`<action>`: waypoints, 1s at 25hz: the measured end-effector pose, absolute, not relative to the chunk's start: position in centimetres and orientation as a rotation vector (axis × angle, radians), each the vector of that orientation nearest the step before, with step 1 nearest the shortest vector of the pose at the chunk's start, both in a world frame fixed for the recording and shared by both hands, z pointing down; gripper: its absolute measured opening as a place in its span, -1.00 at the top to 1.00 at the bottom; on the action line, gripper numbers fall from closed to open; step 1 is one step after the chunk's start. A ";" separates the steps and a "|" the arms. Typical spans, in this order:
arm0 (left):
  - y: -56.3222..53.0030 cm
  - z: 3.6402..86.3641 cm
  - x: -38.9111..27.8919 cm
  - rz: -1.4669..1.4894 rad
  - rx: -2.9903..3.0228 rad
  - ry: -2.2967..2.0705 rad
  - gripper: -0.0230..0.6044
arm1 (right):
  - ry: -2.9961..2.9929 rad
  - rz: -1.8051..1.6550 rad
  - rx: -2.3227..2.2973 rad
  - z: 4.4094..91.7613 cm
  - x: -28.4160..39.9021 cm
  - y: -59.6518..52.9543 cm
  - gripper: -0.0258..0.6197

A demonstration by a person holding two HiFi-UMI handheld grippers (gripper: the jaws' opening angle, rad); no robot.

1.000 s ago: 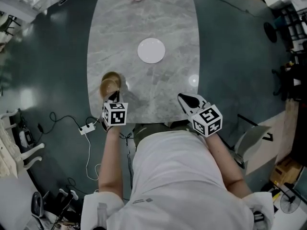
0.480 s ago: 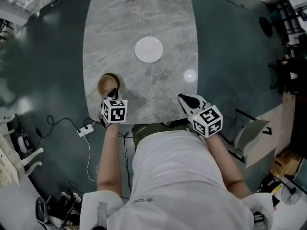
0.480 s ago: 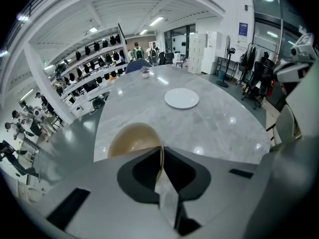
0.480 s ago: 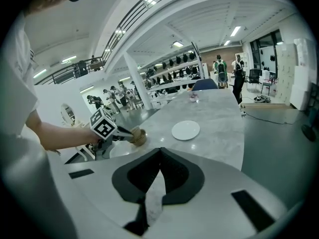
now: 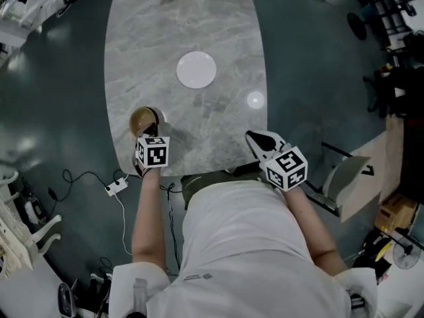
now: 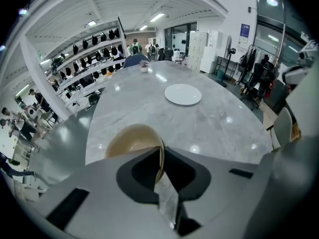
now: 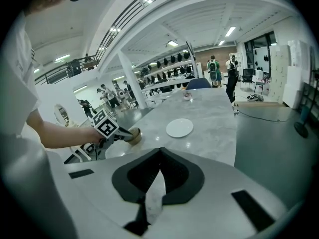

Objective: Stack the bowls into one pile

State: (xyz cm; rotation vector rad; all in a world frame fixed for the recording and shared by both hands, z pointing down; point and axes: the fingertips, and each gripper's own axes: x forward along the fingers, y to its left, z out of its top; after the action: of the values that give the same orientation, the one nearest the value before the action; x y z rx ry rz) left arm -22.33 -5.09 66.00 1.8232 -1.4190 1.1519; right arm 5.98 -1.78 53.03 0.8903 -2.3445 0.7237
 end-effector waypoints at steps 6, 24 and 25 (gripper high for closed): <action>-5.1 66.8 -22.0 1.147 1.805 -1.405 0.86 | -2.337 0.723 0.914 52.9 6.8 -1.8 0.89; -4.2 63.6 -21.6 1.108 1.790 -1.475 0.78 | -2.420 0.705 0.867 51.7 6.7 -2.4 0.89; -4.2 63.1 -21.6 1.093 1.795 -1.485 0.78 | -2.431 0.703 0.859 51.6 6.5 -2.6 0.89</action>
State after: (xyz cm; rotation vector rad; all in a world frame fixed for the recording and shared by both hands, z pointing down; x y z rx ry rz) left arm -21.58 -4.20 63.09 1.7946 -1.4852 1.0925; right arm 6.45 -2.56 51.56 0.8592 -2.4307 0.7032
